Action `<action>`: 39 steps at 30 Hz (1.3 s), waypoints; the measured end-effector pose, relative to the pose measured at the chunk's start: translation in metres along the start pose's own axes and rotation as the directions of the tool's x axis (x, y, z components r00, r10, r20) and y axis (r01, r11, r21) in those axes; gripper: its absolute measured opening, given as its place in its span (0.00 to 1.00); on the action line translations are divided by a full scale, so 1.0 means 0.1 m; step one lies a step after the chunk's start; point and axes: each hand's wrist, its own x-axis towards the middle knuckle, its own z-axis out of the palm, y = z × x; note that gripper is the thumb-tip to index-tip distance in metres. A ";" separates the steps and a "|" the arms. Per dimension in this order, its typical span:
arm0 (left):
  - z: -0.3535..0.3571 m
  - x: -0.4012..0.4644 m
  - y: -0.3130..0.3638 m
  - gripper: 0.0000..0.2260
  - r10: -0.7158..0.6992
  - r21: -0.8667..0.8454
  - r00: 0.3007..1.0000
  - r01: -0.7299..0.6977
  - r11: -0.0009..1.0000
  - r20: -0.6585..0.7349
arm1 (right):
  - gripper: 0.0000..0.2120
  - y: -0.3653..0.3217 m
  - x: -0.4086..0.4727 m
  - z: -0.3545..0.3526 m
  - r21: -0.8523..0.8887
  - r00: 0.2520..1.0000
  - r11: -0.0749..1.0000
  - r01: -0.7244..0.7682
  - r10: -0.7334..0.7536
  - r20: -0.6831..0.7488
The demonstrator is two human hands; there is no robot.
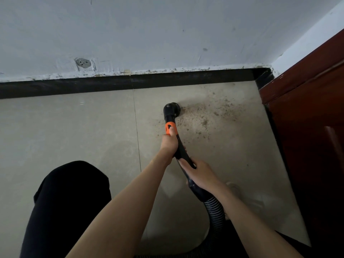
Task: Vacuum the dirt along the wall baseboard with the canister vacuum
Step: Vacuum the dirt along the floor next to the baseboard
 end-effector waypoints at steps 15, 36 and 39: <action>0.80 0.19 0.32 0.30 -0.032 0.217 0.986 -0.005 0.976 0.166 | 0.20 0.39 0.22 -0.35 0.119 0.964 0.989 -0.086 0.113 -0.239; -0.50 0.24 0.32 0.21 -0.015 -0.109 0.998 0.008 0.994 -0.063 | 0.19 -0.44 0.48 0.22 -0.084 0.994 0.991 0.102 -0.099 0.038; -0.68 0.07 0.13 0.21 -0.022 -0.179 0.995 0.005 0.984 -0.096 | 0.20 -0.43 0.35 0.39 -0.136 0.991 0.984 0.119 -0.108 0.083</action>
